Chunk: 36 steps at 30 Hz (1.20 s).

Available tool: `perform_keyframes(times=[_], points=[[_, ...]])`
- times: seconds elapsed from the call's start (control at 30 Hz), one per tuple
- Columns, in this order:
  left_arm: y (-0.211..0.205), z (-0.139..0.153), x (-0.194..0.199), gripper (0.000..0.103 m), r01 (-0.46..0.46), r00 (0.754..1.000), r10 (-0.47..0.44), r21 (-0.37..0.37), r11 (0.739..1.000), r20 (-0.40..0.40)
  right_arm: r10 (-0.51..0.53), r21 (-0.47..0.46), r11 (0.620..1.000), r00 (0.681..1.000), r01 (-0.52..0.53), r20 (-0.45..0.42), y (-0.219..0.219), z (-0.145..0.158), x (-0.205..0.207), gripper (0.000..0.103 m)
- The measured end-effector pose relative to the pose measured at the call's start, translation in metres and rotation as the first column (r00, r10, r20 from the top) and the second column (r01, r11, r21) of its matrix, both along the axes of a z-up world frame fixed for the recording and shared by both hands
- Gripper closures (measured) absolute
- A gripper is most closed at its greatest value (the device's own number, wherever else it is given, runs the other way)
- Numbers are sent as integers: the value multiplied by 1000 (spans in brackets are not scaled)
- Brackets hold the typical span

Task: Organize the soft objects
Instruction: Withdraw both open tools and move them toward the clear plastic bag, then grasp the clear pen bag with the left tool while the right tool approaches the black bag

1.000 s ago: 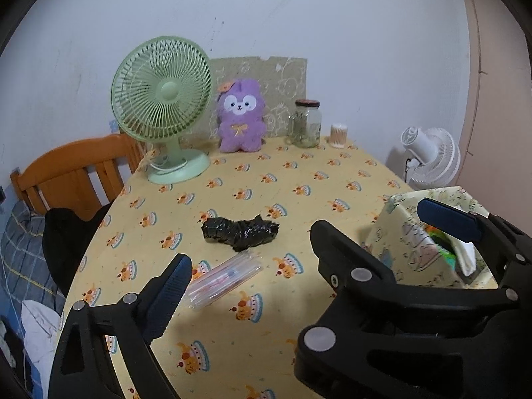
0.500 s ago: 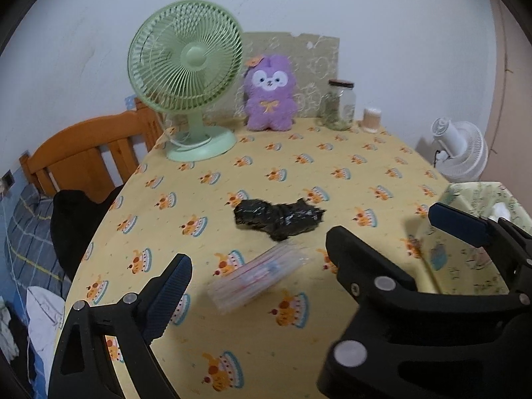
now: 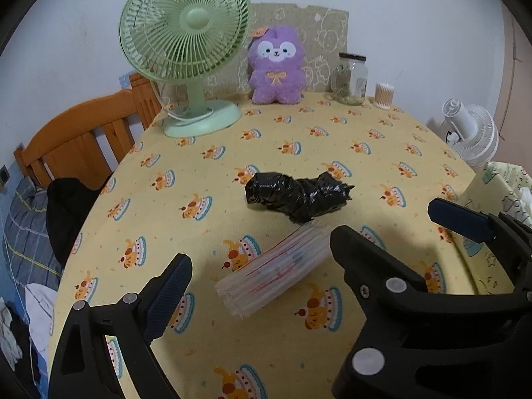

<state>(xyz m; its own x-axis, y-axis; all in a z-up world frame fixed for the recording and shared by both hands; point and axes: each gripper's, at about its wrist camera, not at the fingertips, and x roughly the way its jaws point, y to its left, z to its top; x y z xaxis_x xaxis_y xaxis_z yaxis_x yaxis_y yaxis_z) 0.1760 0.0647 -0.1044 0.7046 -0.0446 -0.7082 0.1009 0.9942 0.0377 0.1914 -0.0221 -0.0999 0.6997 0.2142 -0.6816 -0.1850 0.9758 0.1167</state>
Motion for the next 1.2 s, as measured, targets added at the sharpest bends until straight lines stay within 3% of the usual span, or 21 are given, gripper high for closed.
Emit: perform_keyframes(times=[0.23, 0.5, 0.6, 0.73, 0.97, 1.2], points=[[-3, -12, 13, 8, 10, 999, -10, -3, 1000, -39, -20, 8, 1000, 999, 20, -49, -5, -15, 13, 10], [-11, -26, 26, 33, 39, 994, -39, -6, 999, -107, -58, -4, 998, 993, 58, -98, -13, -29, 24, 12], [-12, -30, 29, 37, 36, 991, -36, -5, 999, -130, -64, 2, 998, 991, 65, -117, -15, -34, 27, 13], [-13, -31, 28, 44, 50, 990, -52, -16, 999, -128, -63, 12, 998, 990, 65, -127, -17, -36, 28, 13], [-16, -29, 20, 64, 72, 991, -72, 2, 997, -115, -58, -12, 998, 991, 57, -121, -15, -35, 22, 13], [-10, -21, 9, 80, 45, 993, -46, -16, 999, -108, -30, -11, 1000, 994, 29, -107, -8, -28, 13, 13]])
